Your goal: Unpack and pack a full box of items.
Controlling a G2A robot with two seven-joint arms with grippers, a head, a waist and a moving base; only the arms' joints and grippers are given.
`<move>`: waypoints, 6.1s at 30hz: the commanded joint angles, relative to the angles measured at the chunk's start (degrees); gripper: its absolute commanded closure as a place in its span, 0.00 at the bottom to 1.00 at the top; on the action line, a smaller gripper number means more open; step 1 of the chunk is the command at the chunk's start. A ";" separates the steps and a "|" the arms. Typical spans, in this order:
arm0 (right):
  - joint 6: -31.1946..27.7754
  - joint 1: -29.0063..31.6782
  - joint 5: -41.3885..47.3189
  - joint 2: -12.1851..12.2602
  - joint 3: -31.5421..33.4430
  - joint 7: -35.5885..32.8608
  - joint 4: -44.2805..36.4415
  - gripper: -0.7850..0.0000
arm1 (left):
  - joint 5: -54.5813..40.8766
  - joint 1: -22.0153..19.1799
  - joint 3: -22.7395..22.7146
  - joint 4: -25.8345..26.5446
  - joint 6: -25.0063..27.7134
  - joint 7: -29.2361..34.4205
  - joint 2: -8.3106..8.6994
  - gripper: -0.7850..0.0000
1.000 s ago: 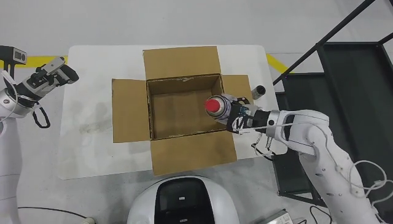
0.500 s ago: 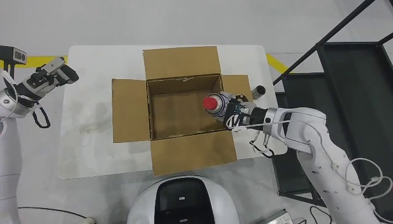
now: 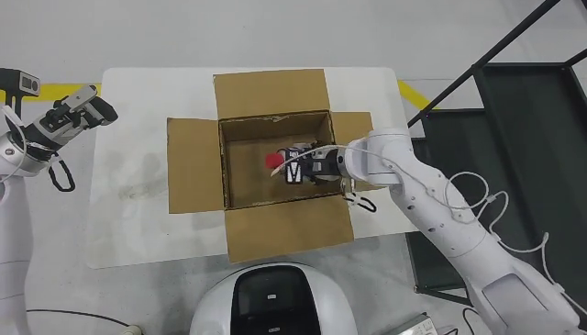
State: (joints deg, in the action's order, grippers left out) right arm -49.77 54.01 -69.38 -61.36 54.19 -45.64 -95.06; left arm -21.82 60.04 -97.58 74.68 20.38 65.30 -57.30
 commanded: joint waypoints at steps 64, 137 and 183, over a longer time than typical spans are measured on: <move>16.43 30.52 11.97 5.80 43.13 20.22 -0.78 0.00 | 0.00 0.00 0.00 0.00 0.00 0.00 0.00 0.00; 19.51 19.76 4.46 4.87 31.55 28.03 31.65 1.00 | 0.00 0.00 0.00 0.00 0.00 0.00 0.00 0.00; 8.19 17.82 32.80 4.38 22.60 16.48 4.11 1.00 | 0.00 0.00 0.00 0.00 0.00 0.00 0.00 0.00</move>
State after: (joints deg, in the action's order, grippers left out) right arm -41.57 71.83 -36.59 -56.98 76.78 -29.14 -90.94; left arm -21.82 60.04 -97.58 74.68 20.38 65.30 -57.30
